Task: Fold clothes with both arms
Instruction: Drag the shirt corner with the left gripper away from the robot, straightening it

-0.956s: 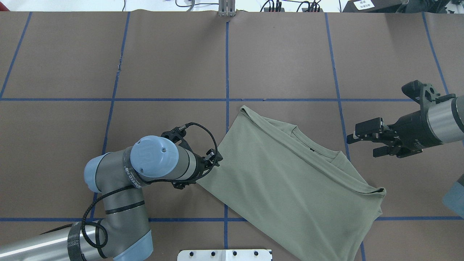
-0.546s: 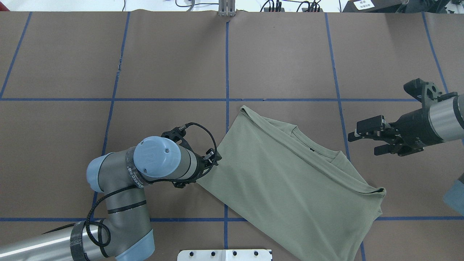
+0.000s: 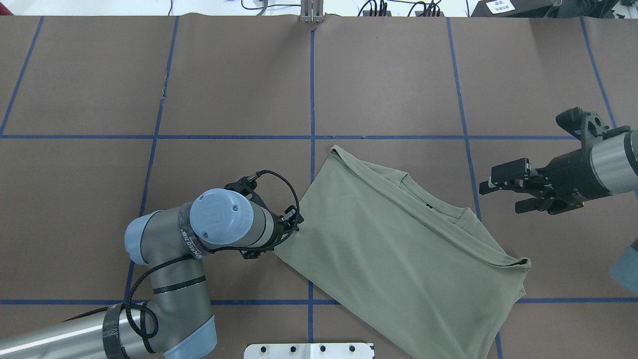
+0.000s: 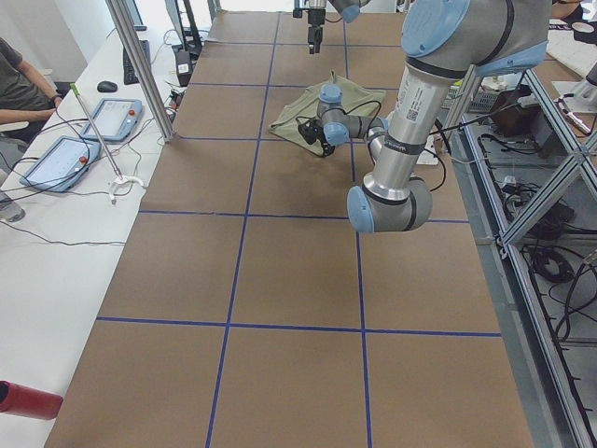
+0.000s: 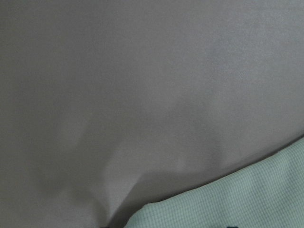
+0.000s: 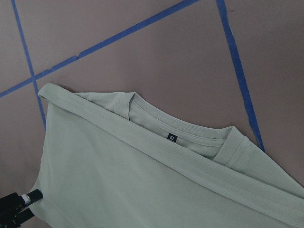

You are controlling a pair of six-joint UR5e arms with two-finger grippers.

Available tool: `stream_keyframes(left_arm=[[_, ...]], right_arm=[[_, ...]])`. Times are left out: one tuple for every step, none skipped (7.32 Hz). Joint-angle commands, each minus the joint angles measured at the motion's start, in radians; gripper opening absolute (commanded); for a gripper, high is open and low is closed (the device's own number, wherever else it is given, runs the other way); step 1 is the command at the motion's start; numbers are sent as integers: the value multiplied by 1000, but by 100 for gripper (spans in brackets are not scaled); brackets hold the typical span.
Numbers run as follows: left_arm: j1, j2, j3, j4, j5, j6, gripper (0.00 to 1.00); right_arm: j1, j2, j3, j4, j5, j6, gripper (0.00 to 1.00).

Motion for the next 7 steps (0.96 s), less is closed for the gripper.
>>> stream_keyframes(left_arm=[[7,-2,1,0,0,1,43],[13,0,1,0,0,1,21],[18,0,1,2,0,1,0],[18,4,1,2,0,2,0],[15,0,-2,30,0,10,0],[-9,-5,-10,53,0,18,0],[-50,-15,-8,55,0,24,0]], right_arm=[[6,-1,0,0,3,0,100],[10,-1,0,0,6,0,100],[15,-1,0,0,8,0,100],[18,-2,0,0,8,0,100],[18,-2,0,0,10,0,100],[18,-2,0,0,10,0,100],[21,-2,-2,-2,10,0,100]])
